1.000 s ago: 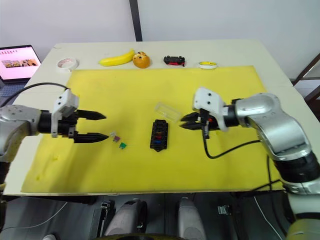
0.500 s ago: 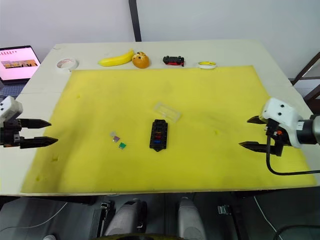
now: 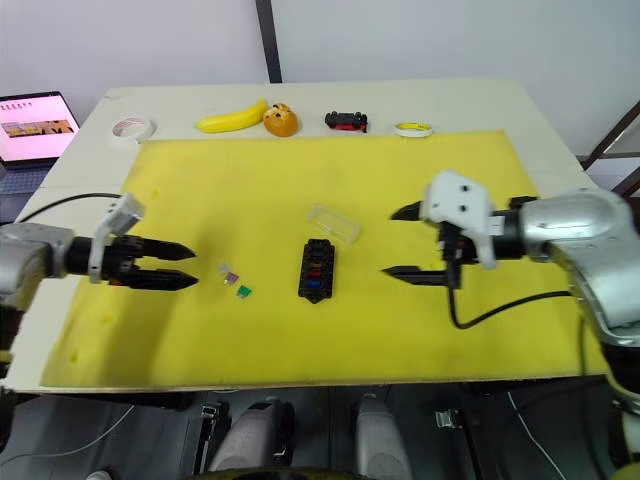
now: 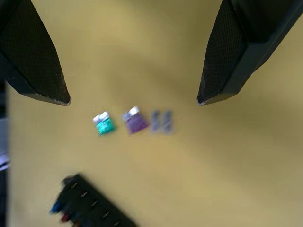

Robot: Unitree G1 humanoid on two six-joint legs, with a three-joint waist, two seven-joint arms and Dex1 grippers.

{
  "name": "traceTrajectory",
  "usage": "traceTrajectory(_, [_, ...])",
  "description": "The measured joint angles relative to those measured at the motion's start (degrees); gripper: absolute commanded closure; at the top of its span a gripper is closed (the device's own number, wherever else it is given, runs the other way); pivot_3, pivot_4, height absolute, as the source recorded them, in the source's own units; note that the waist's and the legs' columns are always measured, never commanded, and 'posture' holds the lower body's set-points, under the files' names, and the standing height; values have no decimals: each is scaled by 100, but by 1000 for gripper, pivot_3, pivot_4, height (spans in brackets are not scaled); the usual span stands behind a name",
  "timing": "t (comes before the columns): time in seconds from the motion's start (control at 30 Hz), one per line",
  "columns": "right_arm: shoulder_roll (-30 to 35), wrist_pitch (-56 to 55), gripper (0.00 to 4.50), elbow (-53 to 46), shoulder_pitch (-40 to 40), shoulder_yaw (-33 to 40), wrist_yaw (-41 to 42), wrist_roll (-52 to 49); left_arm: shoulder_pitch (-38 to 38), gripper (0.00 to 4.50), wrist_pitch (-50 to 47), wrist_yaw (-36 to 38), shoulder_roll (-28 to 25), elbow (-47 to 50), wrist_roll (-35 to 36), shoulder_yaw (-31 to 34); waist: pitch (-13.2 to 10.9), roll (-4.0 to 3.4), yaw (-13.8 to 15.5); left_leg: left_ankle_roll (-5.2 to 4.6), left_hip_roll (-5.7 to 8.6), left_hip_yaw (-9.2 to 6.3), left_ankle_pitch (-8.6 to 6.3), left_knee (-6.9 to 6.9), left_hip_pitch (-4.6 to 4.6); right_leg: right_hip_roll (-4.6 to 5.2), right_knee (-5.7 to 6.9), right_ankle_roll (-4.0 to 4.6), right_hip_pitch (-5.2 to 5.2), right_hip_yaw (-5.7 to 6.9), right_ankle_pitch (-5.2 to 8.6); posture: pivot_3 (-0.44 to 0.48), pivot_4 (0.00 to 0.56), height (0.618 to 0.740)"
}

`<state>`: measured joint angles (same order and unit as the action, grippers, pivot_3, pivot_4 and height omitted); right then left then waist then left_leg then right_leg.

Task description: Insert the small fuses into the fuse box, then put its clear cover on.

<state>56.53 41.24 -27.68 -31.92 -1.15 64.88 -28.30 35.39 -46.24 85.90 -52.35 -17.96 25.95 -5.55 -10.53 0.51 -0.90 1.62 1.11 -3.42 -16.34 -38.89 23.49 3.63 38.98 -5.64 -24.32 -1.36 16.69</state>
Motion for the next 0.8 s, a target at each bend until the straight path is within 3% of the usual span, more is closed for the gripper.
traceTrajectory(0.13, [-420, 262, 20, -249, -430, -459, -279, -62, 768, 0, -932, 212, 291, -785, 118, -204, 0, 0, 7, 0, 6, -1, 0, -3, 2, 2, 1, 0, 0, 1, 0, 0, 150, 740])
traceTrajectory(0.3, [-618, 430, 20, -270, -598, -609, -480, -73, 1302, 0, -1227, 440, 422, -1864, -27, -476, 0, 1, -10, 0, 6, -3, 0, -2, 2, -1, 1, 0, -1, 2, 0, 0, 150, 740])
traceTrajectory(0.8, [-677, 562, 20, -361, -645, -717, -708, -74, 1481, 0, -1304, 628, 662, -2634, -46, -1009, 1, 1, 14, 0, 6, -4, 0, -4, 2, 8, 2, 0, -1, 0, 0, 0, 150, 740])
